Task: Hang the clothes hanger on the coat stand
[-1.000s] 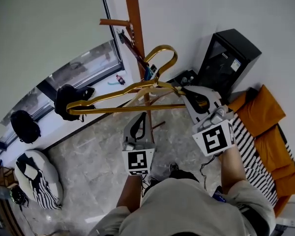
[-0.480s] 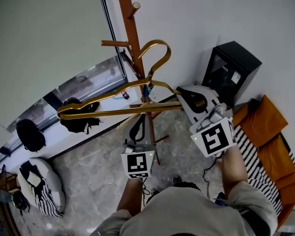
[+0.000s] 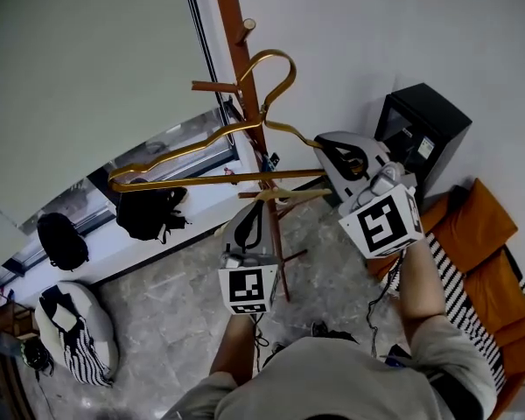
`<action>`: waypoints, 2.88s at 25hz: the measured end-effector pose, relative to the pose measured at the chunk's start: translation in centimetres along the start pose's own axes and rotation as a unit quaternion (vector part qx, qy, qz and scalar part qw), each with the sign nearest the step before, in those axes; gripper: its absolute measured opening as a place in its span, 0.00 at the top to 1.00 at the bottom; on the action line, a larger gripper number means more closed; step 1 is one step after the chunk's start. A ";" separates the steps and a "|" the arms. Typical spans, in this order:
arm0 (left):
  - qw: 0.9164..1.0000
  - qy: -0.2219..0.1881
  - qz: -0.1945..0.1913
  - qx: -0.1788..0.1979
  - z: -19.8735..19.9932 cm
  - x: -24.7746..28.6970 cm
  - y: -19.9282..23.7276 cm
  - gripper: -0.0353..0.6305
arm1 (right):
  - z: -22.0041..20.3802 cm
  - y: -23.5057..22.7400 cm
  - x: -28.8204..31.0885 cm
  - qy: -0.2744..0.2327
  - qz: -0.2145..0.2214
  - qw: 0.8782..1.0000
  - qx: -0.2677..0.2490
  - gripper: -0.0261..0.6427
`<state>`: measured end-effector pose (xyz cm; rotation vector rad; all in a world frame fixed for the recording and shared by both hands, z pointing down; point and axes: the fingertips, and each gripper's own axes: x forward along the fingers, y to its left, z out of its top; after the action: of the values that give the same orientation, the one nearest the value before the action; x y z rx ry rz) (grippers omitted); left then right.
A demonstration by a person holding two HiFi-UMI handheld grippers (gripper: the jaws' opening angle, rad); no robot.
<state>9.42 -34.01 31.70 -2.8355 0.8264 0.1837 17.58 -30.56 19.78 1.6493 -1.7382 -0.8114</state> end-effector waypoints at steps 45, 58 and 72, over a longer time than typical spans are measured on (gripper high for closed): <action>0.999 0.000 0.045 0.022 0.2 2.9 4.6 0.93 | -2.9 -4.4 7.8 0.033 0.054 0.998 0.014 0.95; 0.998 0.008 0.061 0.023 -0.5 3.1 5.8 0.93 | -4.5 -3.5 10.4 0.040 0.069 0.997 0.015 0.95; 0.997 0.026 0.076 0.023 -2.1 3.8 6.4 0.93 | -5.3 -3.0 13.1 0.030 0.082 0.996 0.000 0.95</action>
<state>9.27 -41.74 32.18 -2.7459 1.0449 0.1119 23.02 -43.88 20.98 1.4914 -1.8043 -0.6786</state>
